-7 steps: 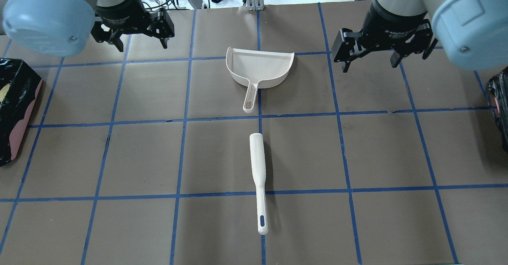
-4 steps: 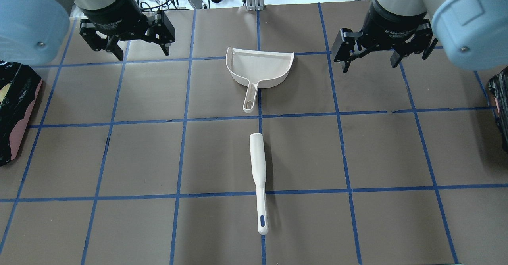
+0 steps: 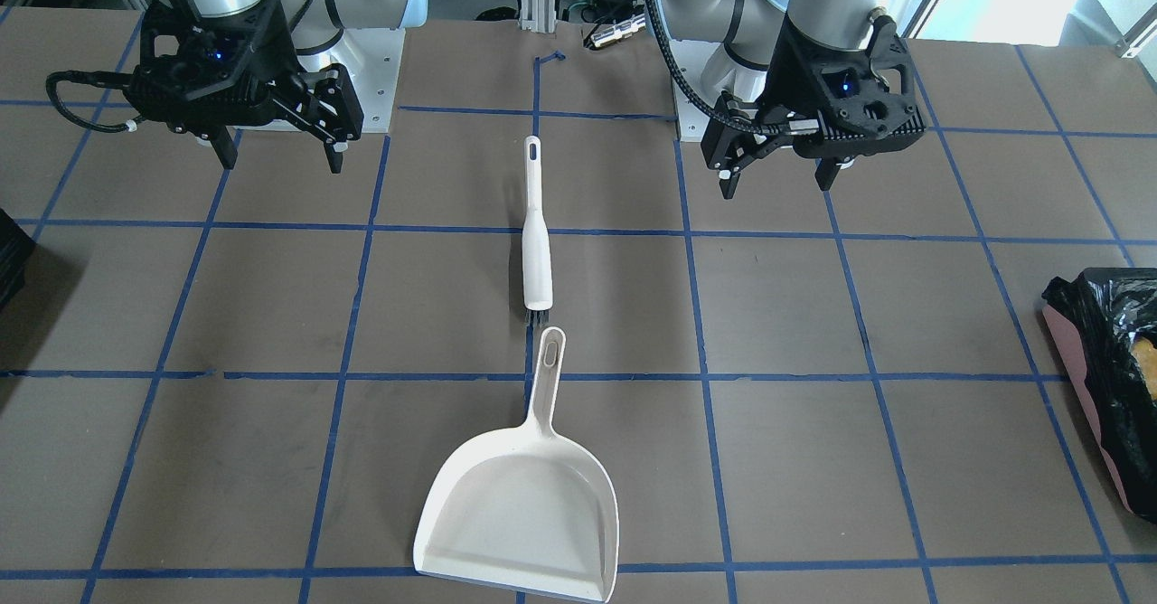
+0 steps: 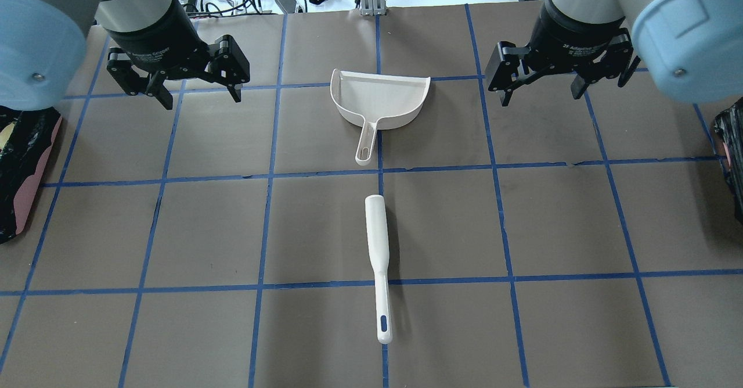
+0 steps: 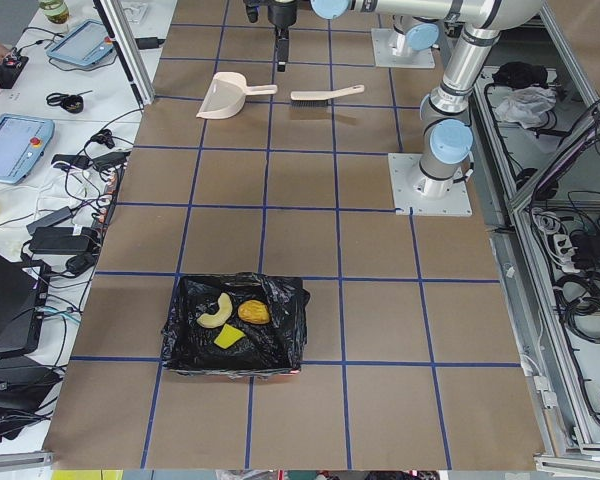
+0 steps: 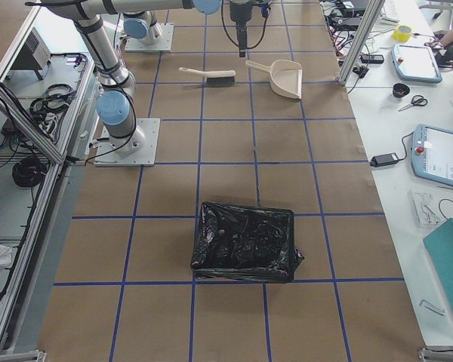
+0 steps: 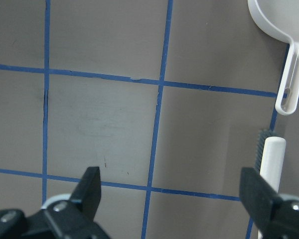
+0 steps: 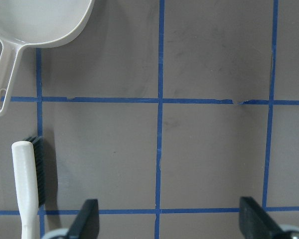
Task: Sweep and dump trash in nearest bin
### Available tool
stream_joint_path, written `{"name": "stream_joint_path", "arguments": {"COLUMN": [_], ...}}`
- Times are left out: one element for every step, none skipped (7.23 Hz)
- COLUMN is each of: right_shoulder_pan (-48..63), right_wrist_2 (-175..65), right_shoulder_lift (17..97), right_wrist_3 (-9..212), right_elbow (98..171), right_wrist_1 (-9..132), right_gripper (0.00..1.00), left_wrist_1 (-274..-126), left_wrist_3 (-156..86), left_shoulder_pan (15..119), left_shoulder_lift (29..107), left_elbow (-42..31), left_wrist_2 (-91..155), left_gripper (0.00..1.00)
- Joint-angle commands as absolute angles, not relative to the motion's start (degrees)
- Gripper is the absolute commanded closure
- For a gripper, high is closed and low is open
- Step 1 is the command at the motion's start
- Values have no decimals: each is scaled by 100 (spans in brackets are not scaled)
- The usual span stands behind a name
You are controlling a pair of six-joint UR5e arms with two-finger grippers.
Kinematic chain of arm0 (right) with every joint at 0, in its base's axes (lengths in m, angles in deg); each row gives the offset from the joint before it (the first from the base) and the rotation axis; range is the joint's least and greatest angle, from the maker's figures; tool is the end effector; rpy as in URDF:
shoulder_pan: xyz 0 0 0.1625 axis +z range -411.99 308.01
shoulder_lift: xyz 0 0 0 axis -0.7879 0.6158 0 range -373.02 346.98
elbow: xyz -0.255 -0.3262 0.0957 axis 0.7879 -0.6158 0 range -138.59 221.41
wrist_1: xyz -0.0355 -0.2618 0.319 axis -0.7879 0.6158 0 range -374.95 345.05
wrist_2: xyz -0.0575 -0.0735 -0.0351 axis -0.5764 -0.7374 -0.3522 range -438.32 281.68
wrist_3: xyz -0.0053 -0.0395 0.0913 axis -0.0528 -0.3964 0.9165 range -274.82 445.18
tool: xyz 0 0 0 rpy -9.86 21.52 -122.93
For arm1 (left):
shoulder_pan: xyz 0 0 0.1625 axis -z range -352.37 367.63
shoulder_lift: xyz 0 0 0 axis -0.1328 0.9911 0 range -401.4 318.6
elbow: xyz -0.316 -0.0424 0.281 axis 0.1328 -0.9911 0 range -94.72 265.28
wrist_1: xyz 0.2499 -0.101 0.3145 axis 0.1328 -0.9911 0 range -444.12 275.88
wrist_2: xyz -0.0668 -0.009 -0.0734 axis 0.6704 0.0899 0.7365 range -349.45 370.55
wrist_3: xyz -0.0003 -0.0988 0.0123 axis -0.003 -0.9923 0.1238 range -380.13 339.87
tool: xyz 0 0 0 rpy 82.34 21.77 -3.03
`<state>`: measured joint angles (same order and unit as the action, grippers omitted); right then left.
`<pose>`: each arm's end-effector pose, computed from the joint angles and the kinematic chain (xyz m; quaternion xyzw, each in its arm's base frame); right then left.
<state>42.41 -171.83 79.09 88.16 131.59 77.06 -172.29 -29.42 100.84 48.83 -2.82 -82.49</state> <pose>0.1637 -0.4715 0.5080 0.0112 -0.9989 0.0362 0.0284 -0.1559 -0.4912 0.5057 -0.0538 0.9977 -0.0332 0.0230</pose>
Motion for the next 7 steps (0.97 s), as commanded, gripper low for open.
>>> {"name": "stream_joint_path", "arguments": {"right_shoulder_pan": [4249, 4241, 4241, 4249, 4249, 4241, 4249], "right_wrist_2": [-17183, -17183, -17183, -17175, -17183, -17183, -17183], "right_shoulder_lift": [7909, 7909, 7909, 7909, 7909, 7909, 7909], "right_wrist_3": [8817, 8817, 8817, 8817, 8817, 8817, 8817], "right_elbow": [13159, 13159, 13159, 13159, 13159, 13159, 13159], "right_wrist_1": [7707, 7707, 7707, 7707, 7707, 7707, 7707], "right_gripper": [0, 0, 0, 0, 0, 0, 0], "left_wrist_1": [-17236, -17236, -17236, -17236, -17227, -17158, -17139], "left_wrist_3": [-2936, -2936, -2945, -2945, -2936, -2945, -2945], "left_shoulder_pan": [10071, 10071, 10071, 10071, 10071, 10071, 10071], "left_shoulder_lift": [4861, 4886, 4904, 4904, 4904, 4913, 4939], "left_elbow": [-278, -287, -287, -287, -331, -401, -419], "left_wrist_2": [-8253, -8253, -8244, -8244, -8244, -8236, -8235], "left_gripper": [0, 0, 0, 0, 0, 0, 0]}}
